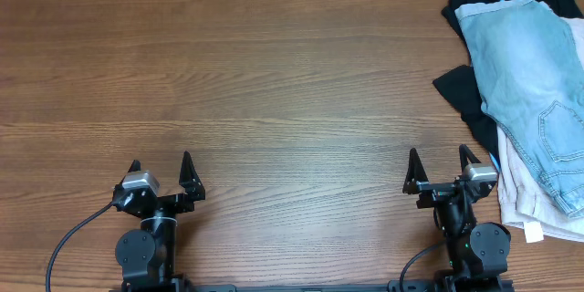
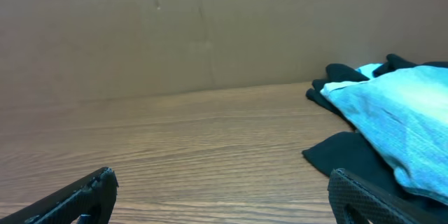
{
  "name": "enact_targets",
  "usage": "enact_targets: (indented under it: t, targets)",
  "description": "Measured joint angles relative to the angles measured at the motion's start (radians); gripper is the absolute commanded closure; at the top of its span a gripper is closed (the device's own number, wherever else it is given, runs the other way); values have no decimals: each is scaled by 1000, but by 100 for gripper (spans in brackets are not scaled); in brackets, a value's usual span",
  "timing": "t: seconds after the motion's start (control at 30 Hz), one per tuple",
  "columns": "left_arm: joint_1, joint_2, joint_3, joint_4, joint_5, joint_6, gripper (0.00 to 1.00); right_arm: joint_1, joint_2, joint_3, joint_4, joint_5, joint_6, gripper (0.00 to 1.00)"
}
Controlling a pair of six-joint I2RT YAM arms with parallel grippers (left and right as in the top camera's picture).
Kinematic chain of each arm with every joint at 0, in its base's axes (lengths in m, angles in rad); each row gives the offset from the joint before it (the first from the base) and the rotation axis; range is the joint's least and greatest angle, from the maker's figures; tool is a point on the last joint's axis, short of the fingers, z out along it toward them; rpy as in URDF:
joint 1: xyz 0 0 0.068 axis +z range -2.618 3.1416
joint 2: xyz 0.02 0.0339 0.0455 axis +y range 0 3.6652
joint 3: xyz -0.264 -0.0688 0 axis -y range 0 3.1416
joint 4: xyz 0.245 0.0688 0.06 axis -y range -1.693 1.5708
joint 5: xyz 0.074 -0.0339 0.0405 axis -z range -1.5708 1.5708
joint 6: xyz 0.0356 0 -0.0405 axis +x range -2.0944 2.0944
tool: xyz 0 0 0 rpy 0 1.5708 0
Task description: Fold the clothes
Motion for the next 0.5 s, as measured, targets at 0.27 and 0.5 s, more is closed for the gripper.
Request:
enact_targets:
  t: [0.27, 0.5]
  targets:
    - [0, 0, 0, 0, 0, 0, 0, 0, 0, 0, 0, 13, -15, 0]
    - [0, 0, 0, 0, 0, 0, 0, 0, 0, 0, 0, 13, -16, 0]
